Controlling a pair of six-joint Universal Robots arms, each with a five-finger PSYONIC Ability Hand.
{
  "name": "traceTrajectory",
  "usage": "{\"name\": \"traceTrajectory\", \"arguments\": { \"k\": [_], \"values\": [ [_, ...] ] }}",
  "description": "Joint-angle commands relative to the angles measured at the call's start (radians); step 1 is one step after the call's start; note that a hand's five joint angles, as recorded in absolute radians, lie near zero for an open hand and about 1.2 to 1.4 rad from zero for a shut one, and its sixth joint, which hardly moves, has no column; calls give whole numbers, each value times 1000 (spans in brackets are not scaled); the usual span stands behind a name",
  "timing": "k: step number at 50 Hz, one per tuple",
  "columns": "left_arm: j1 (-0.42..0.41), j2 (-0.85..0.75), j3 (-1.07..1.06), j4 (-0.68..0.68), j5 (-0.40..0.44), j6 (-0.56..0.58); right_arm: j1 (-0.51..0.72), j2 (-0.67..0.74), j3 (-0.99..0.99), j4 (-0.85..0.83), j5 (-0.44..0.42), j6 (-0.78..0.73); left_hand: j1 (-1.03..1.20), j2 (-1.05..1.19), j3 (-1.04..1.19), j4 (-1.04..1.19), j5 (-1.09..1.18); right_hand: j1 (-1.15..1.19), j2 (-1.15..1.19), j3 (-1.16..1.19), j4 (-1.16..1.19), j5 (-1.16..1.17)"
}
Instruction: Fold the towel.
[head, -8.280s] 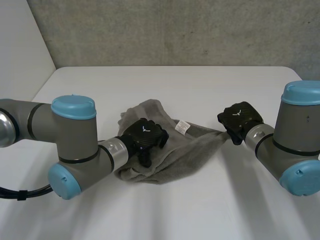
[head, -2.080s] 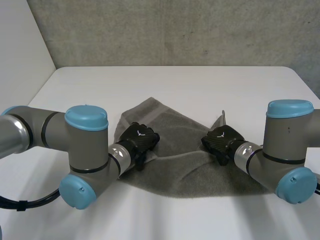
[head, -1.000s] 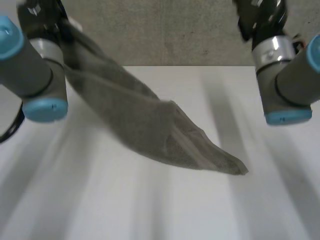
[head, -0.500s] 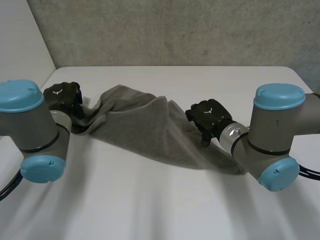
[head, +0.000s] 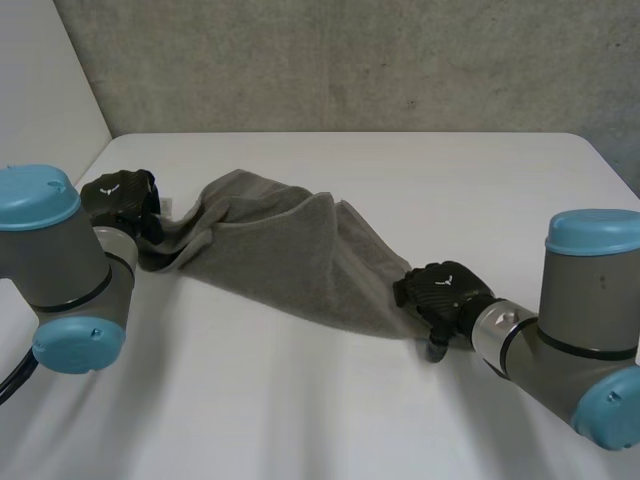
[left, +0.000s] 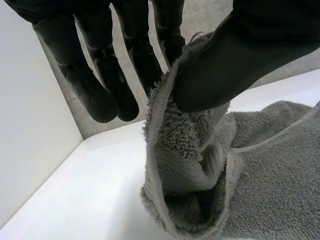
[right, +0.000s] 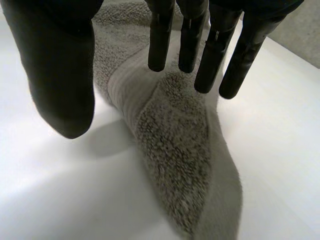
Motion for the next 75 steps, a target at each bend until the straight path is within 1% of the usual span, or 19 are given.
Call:
{"name": "traceTrajectory", "arguments": {
  "k": [1, 19, 24, 29, 33, 36, 37, 41, 47, 54, 58, 59, 60, 61, 62, 63, 68, 70, 75],
  "values": [
    [1, 0, 0, 0, 1, 0, -7, 5, 19, -90, 18, -24, -69, -124, -153, -126, -286, 107, 113, 107, 109, 100],
    [-2, 0, -7, 0, 1, 0, -20, 31, 16, -113, 35, -83, -69, -124, -153, -126, -286, 280, 286, 280, 283, 273],
    [-2, 0, -7, 0, -1, 0, -33, 42, 13, -111, 35, -92, -69, -124, -153, -126, -286, 705, 711, 705, 708, 698],
    [-2, 1, -7, 0, -1, 0, -34, 42, 9, -100, 33, -92, -69, -124, -153, -126, -286, 870, 876, 870, 873, 863],
    [-2, 1, -7, 0, -1, 0, -39, 42, 10, -100, 33, -92, -69, -124, -153, -126, -286, 835, 841, 835, 838, 828],
    [-2, 1, -7, 0, -1, 0, -48, 39, 12, -99, 35, -92, -69, -124, -153, -126, -286, 559, 565, 559, 562, 552],
    [-2, 0, -7, 0, -1, 0, -49, 34, 16, -100, 35, -90, -69, -124, -153, -126, -286, 385, 391, 385, 387, 377],
    [-2, 1, -7, 0, -1, 0, -51, 27, 19, -99, 35, -90, -69, -124, -153, -126, -286, 398, 404, 398, 400, 390],
    [-2, 1, -7, 0, -1, 0, -51, 24, 25, -99, 33, -90, -69, -124, -153, -126, -286, 239, 245, 239, 242, 232],
    [-2, 1, -7, 0, -1, 0, -51, 39, 28, -100, 35, -90, -69, -124, -153, -126, -286, 254, 260, 254, 256, 246],
    [-1, 1, -6, 0, -1, 0, -49, 45, 22, -102, 35, -92, -69, -124, -153, -126, -286, 365, 371, 365, 367, 357],
    [-1, 1, -6, 0, 1, 0, -49, 48, 19, -106, 35, -90, -69, -124, -153, -126, -286, 522, 528, 522, 525, 515],
    [-1, 1, -6, 0, 1, 0, -49, 48, 19, -107, 35, -90, -69, -124, -153, -126, -286, 524, 530, 524, 526, 516],
    [1, 1, -4, 0, -1, 0, -51, 51, 19, -111, 35, -90, -69, -124, -153, -126, -286, 716, 722, 716, 718, 708],
    [1, 1, -4, 0, 1, 2, -51, 51, 19, -111, 35, -90, -69, -124, -153, -126, -286, 718, 724, 718, 720, 710],
    [1, 1, -4, 0, 1, 2, -57, 48, 16, -113, 35, -90, -69, -124, -153, -126, -286, 885, 891, 885, 888, 878],
    [4, 4, 9, -3, -1, 3, -86, -13, 12, -123, 52, -84, -69, -124, -153, -126, -286, 887, 893, 887, 889, 879],
    [7, 16, 20, -5, -1, 3, -108, -144, 12, -122, 50, -78, -69, -124, -153, -126, -286, 887, 893, 887, 889, 879],
    [12, 126, 36, -26, 1, 2, -155, -289, -13, -104, 49, -77, -69, -124, -153, -126, -286, 887, 893, 887, 889, 879]
  ]
}}
